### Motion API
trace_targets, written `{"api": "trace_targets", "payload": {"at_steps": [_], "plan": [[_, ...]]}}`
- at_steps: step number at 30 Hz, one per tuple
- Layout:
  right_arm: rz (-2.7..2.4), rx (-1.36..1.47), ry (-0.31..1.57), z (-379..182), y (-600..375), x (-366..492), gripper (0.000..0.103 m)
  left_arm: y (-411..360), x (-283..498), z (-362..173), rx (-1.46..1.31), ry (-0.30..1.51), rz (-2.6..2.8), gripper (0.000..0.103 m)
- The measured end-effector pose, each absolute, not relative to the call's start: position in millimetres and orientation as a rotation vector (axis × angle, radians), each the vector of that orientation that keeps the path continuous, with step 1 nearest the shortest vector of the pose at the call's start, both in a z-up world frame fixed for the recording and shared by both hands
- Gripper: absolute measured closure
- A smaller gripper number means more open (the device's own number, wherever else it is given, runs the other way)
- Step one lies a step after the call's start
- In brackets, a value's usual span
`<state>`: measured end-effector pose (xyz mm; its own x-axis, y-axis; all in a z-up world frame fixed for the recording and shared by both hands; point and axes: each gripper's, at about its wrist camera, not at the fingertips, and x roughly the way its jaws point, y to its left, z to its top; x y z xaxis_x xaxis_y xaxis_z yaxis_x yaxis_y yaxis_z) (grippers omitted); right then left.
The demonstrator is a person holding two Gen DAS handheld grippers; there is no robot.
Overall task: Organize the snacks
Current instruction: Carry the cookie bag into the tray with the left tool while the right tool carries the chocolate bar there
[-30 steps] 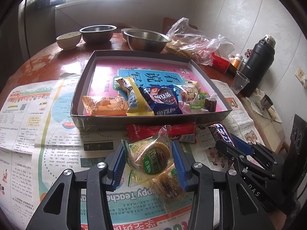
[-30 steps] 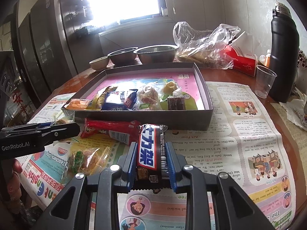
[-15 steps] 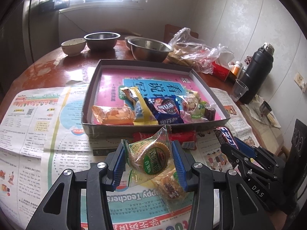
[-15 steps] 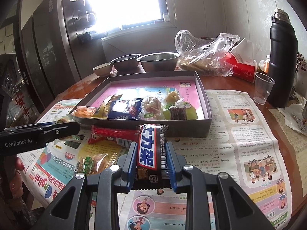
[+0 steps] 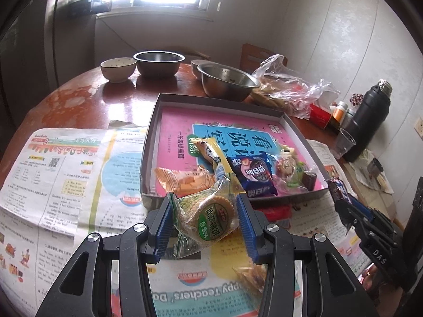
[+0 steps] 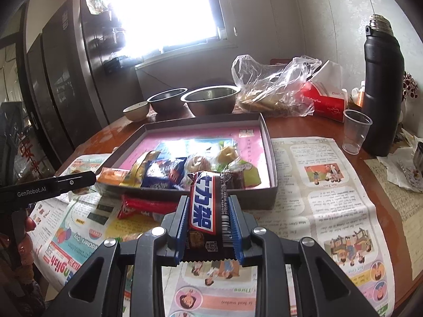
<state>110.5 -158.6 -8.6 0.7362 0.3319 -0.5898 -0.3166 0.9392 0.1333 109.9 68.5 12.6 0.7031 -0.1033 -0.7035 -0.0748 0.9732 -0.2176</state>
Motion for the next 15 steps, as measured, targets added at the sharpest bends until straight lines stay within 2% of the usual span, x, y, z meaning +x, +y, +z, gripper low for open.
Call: {"api": "trace_targets", "payload": {"at_steps": [15], "plan": [[0.337, 0.058, 0.664, -13, -168, 153, 0.074, 68, 160, -2, -0.211, 0.828, 0.001, 0.055]]}}
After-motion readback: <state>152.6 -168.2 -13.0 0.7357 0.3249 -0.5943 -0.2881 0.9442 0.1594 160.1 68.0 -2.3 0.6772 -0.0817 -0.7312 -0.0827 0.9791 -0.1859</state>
